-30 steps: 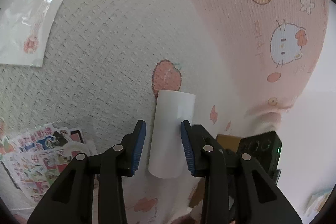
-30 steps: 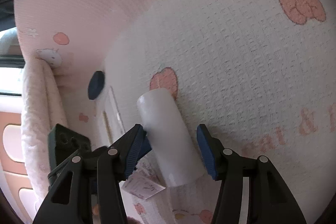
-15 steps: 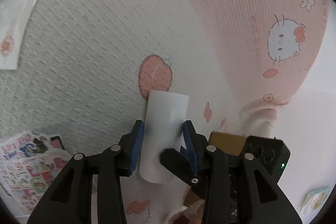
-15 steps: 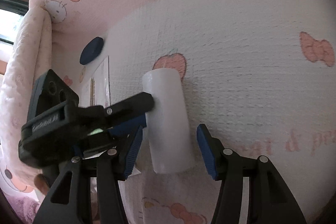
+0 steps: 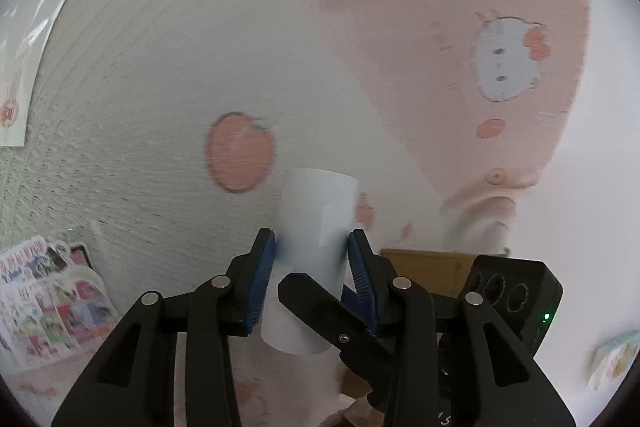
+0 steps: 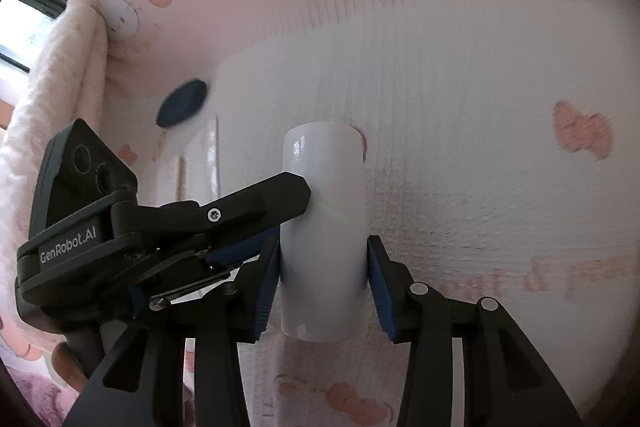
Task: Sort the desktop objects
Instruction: 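Lift the tube with the left gripper and carry it over the box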
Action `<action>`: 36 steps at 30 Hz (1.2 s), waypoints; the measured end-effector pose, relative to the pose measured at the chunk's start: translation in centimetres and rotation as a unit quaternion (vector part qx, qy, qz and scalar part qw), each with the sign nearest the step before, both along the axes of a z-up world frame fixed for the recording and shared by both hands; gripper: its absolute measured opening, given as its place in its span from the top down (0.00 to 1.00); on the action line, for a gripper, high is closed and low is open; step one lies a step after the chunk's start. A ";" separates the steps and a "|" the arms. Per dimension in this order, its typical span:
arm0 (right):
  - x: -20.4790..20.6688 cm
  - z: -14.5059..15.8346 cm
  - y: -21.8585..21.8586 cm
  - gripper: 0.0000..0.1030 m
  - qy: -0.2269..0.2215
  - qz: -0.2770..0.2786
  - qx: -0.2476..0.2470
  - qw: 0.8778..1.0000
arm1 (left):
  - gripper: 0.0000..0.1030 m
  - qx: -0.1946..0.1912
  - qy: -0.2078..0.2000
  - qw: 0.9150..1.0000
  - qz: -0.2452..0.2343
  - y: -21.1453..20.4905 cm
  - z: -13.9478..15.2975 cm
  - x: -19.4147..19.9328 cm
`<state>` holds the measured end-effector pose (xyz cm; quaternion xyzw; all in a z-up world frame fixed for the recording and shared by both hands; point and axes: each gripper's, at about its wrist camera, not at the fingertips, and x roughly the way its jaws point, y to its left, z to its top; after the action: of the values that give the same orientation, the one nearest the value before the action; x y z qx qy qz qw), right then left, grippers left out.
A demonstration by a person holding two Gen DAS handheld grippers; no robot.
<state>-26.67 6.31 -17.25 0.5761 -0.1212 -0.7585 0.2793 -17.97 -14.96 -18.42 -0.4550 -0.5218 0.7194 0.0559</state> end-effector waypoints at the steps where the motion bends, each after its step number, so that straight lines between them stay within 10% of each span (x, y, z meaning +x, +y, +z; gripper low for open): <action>1: 0.3 0.9 0.4 0.61 0.008 -0.003 0.002 1.000 | 0.60 -0.001 0.010 1.000 0.000 0.3 0.9 0.1; 18: 6.6 14.1 9.6 0.61 0.117 -0.066 0.016 0.991 | 0.60 -0.027 0.139 0.988 -0.055 11.0 13.6 2.1; 36: 6.7 16.6 25.1 0.60 0.074 -0.108 -0.021 0.991 | 0.59 -0.085 0.169 0.968 -0.167 26.8 17.3 -0.5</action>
<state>-19.95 31.40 -0.62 0.4960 -0.1775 -0.8221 0.2160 -18.46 11.88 -1.10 -0.4106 -0.3585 0.8080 0.2238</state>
